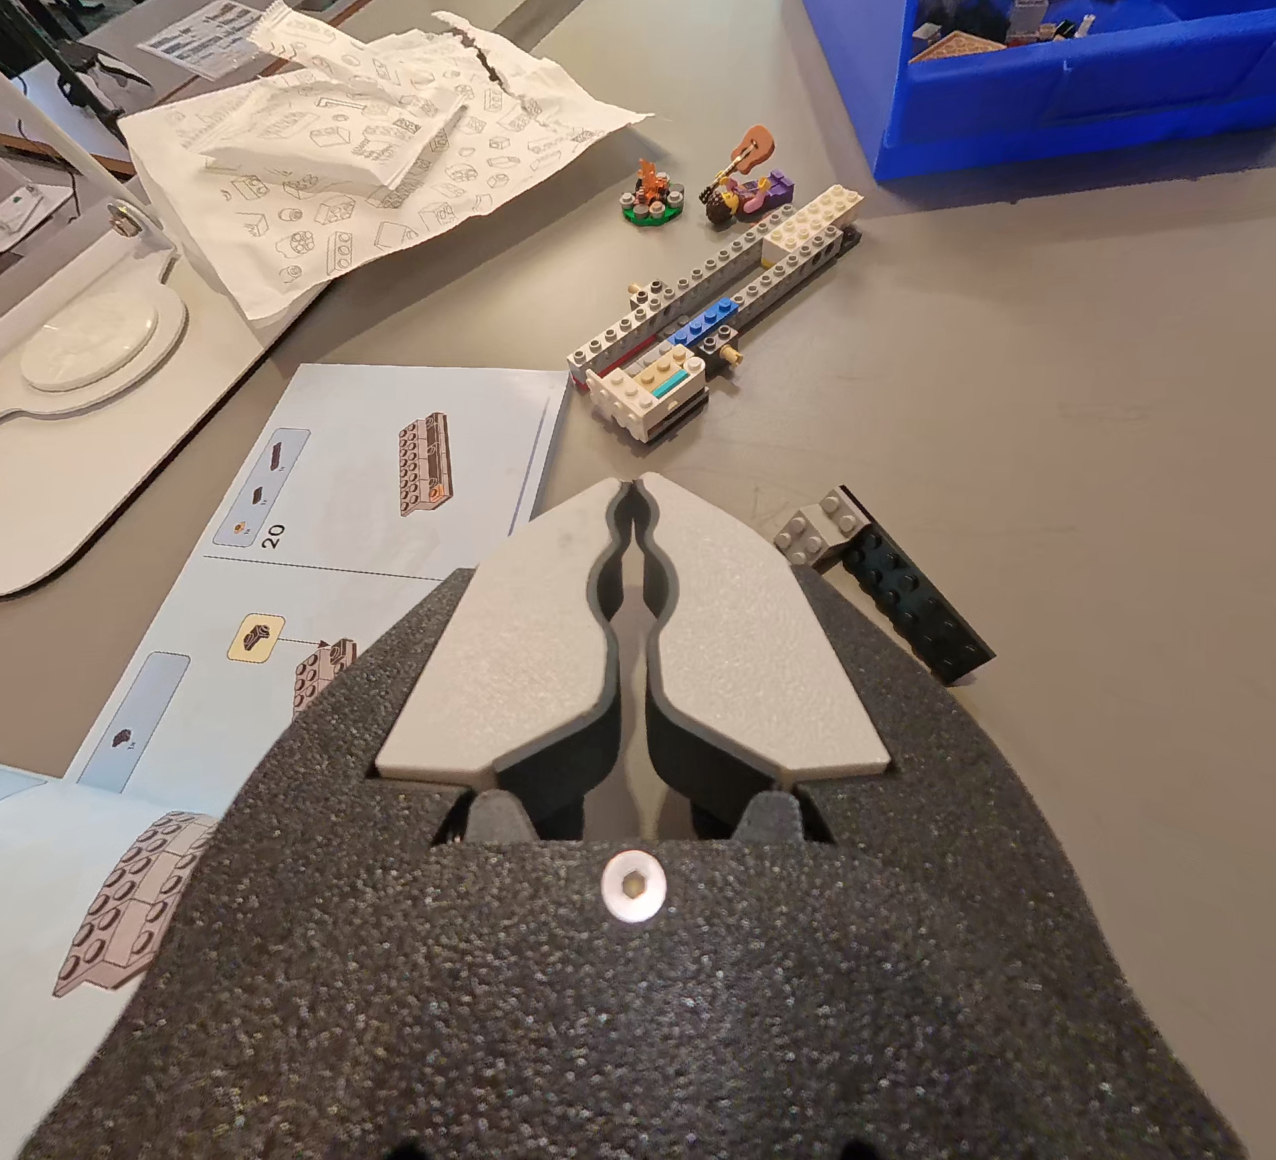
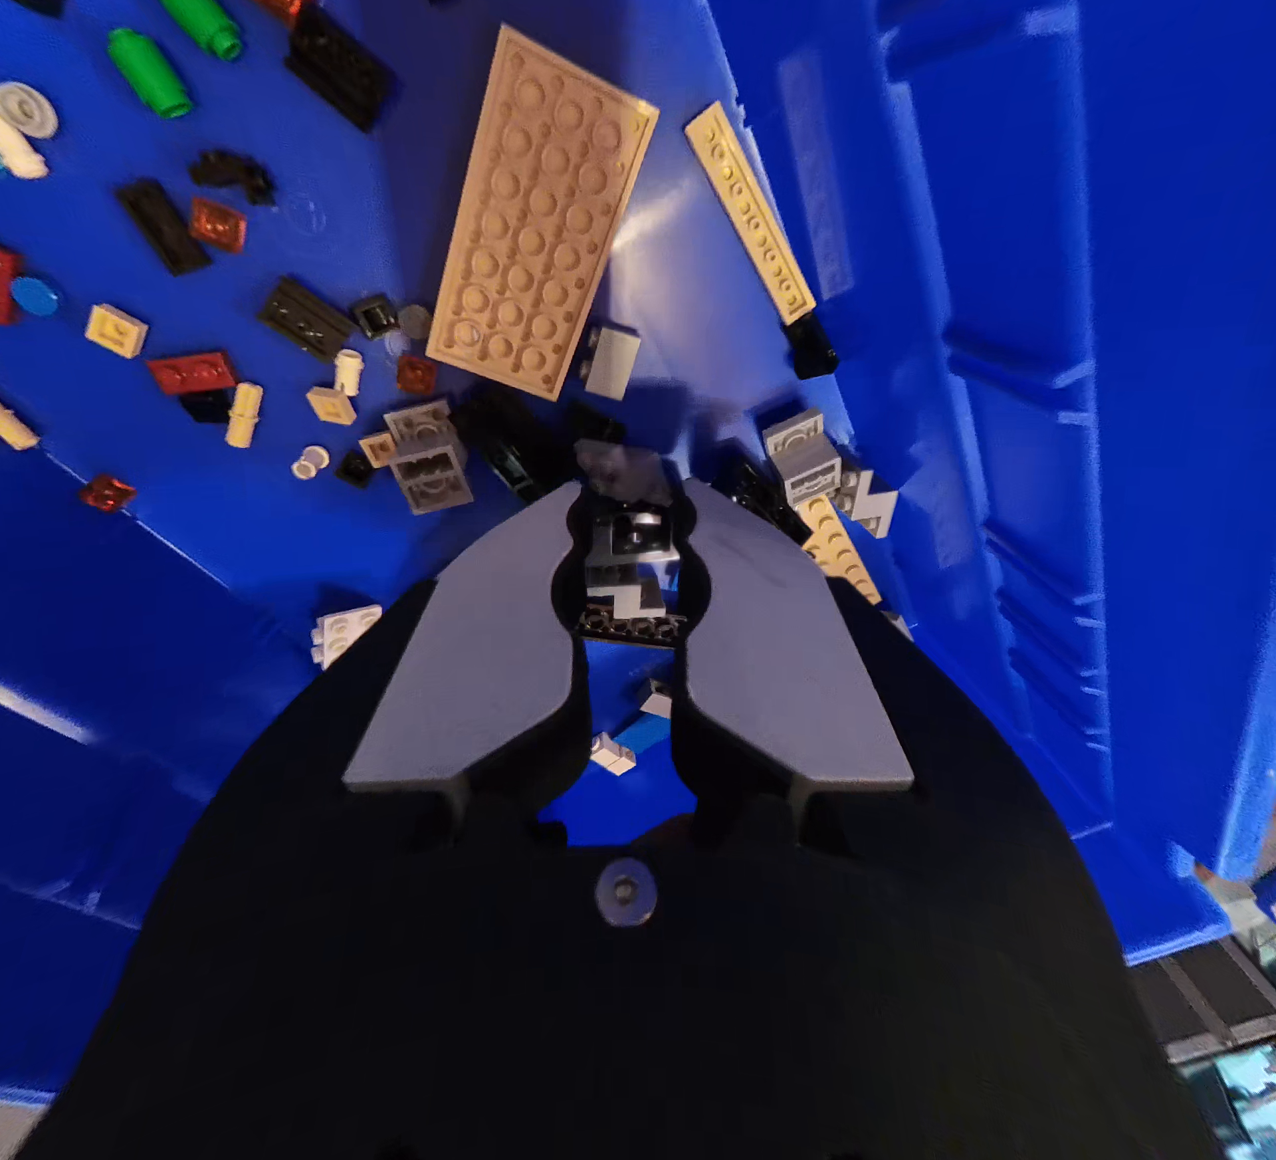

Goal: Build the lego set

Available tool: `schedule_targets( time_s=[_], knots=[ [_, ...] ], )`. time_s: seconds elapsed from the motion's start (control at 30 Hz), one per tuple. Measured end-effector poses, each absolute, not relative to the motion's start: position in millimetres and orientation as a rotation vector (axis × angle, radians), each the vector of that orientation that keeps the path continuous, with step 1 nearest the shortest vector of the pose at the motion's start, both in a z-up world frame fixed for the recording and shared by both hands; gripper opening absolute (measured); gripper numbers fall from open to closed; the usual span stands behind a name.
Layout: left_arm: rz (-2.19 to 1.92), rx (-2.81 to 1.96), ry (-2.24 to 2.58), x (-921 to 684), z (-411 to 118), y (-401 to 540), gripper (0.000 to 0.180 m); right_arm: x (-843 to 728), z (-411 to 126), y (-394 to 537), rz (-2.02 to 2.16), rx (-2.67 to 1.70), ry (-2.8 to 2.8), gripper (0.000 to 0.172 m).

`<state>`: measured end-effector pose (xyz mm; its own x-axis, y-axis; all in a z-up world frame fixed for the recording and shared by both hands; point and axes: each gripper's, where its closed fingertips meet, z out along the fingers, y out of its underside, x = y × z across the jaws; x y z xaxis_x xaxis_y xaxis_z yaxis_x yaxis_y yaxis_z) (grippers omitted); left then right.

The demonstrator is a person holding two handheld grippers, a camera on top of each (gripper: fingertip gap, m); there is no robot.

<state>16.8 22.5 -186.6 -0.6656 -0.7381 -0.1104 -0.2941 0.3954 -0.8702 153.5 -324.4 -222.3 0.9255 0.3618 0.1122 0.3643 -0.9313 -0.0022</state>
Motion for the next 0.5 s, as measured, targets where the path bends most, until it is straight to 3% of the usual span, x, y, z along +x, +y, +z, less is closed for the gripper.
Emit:
schedule_targets(
  time_s=[0.5],
  knots=[
    [-1.226, -0.886, 2.164, 15.6, -185.4, 22.6, 0.0, 156.3, -224.9, -322.4, -0.158, -3.06, -0.414, 0.017]
  ],
)
